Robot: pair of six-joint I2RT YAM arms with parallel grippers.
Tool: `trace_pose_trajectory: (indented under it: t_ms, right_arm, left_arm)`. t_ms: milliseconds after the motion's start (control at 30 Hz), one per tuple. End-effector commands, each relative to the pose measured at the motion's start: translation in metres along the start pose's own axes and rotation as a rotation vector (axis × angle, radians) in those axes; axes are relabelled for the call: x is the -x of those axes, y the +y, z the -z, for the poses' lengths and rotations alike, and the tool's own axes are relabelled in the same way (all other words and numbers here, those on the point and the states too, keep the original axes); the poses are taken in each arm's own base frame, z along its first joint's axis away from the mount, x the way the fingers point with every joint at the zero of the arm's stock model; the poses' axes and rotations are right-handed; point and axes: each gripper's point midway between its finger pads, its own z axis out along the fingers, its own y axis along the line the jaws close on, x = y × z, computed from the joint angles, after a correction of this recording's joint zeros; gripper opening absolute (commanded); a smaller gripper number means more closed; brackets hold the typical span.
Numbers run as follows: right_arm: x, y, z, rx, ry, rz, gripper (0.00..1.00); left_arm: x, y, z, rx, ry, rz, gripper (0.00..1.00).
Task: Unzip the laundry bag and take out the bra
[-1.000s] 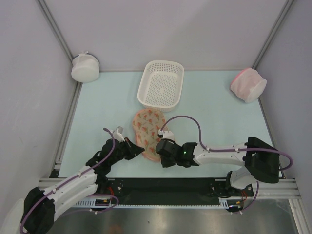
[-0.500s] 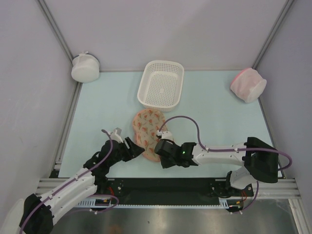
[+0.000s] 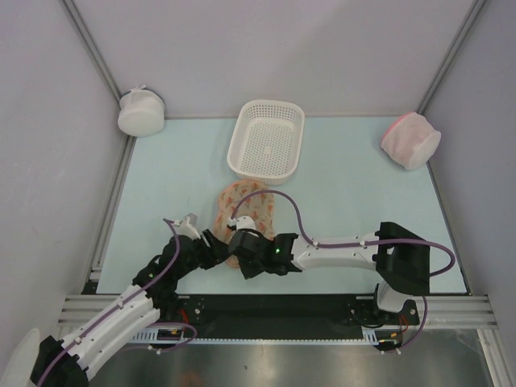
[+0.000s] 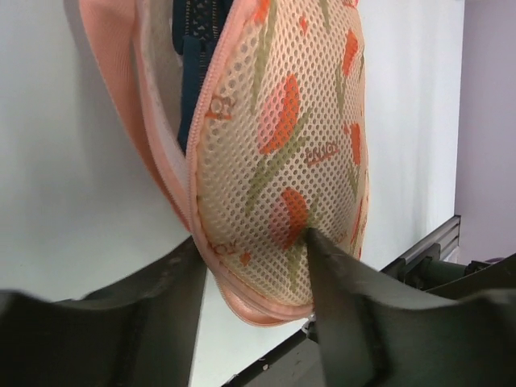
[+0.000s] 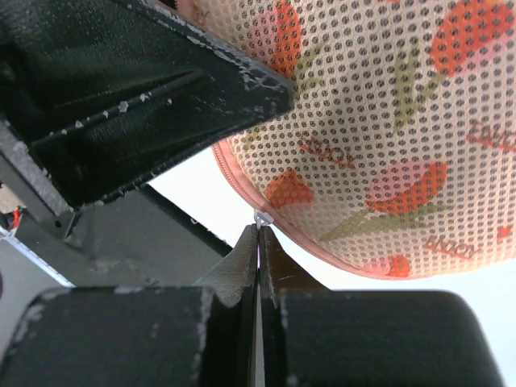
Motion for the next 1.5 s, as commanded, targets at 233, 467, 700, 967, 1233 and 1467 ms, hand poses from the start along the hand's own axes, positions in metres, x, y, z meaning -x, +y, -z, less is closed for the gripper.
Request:
trace_pose_trajectory:
  t_ms: [233,467,700,967,1233,1467]
  right_arm:
    - [0.021,0.021,0.002,0.05,-0.056,0.02,0.0]
    - [0.012,0.01,0.001,0.017,-0.035,0.014,0.0]
    - [-0.003,-0.008,0.007,-0.028,-0.012,-0.007,0.0]
    - [-0.023,-0.031,0.014,-0.082,0.016,-0.046,0.0]
    - [-0.037,-0.053,0.016,-0.143,0.028,-0.056,0.0]
    - [-0.032,-0.056,0.016,-0.154,0.018,-0.06,0.0]
  left_arm:
    - [-0.008,0.0,0.004,-0.017,0.027,0.026,0.05]
    - [-0.007,0.002,0.003,-0.003,0.026,0.021,0.0]
    - [-0.005,0.002,0.003,0.001,0.015,0.016,0.0]
    - [-0.004,0.004,0.003,0.007,0.01,0.013,0.0]
    - [-0.005,0.006,0.002,0.018,0.011,0.008,0.0]
    - [-0.003,0.009,0.003,0.038,0.007,-0.005,0.0]
